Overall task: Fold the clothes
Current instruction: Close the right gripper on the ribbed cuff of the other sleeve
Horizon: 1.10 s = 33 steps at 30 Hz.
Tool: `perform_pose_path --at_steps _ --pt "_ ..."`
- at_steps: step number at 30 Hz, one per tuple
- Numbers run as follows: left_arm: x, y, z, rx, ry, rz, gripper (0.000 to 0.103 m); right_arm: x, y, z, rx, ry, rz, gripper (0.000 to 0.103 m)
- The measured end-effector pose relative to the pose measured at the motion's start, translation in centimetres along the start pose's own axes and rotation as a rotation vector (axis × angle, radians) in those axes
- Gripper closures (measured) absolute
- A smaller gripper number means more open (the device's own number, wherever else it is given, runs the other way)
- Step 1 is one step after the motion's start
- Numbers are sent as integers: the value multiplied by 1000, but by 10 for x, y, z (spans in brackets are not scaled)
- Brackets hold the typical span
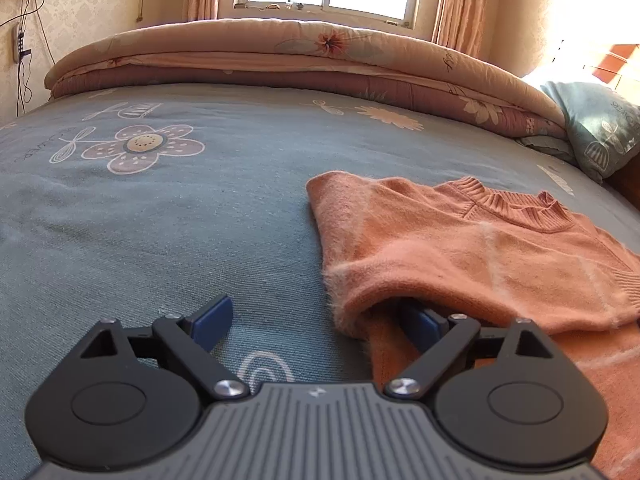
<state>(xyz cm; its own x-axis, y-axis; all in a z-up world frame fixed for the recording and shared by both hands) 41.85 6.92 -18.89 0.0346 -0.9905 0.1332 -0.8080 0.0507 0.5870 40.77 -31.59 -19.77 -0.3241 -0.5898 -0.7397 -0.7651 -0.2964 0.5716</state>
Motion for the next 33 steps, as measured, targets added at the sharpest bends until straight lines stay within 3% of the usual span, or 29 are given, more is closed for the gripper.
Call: perform_pose_path --at_steps 3,6,8,14,21,24,28,33 --pt "-1 0 0 -1 5 10 10 -7 -9 -4 41 71 56 38" --pt "-1 0 -1 -3 11 20 9 -17 -18 -5 48 224 146 73" --pt "0 1 -1 -5 8 18 9 -22 -23 -8 40 270 161 82" --pt "3 2 -1 -7 -7 10 9 -56 -26 -35 95 412 154 84" --pt "3 1 0 -9 -12 12 9 -103 -11 -66 238 551 98 84" --pt "4 1 0 -13 -19 11 9 -89 -19 -66 210 563 148 84" --pt "5 4 -1 -27 -23 21 9 -42 -41 -55 119 514 249 84" --pt "2 3 -2 -41 -18 31 9 -20 -44 -49 89 458 249 83"
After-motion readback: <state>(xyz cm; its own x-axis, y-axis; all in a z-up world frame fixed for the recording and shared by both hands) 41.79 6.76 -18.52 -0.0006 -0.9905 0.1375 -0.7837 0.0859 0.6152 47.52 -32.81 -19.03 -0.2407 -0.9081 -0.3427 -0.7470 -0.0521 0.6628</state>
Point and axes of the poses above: each gripper's, at about its wrist camera, not at the fingertips, and y roughly against the way its jaws point, x to its right, z to its underside, the point moved 9 cm from there along -y, roughly the way its jaws point, and after that the axes turned 1 degree about y, right-handed, at the moved point
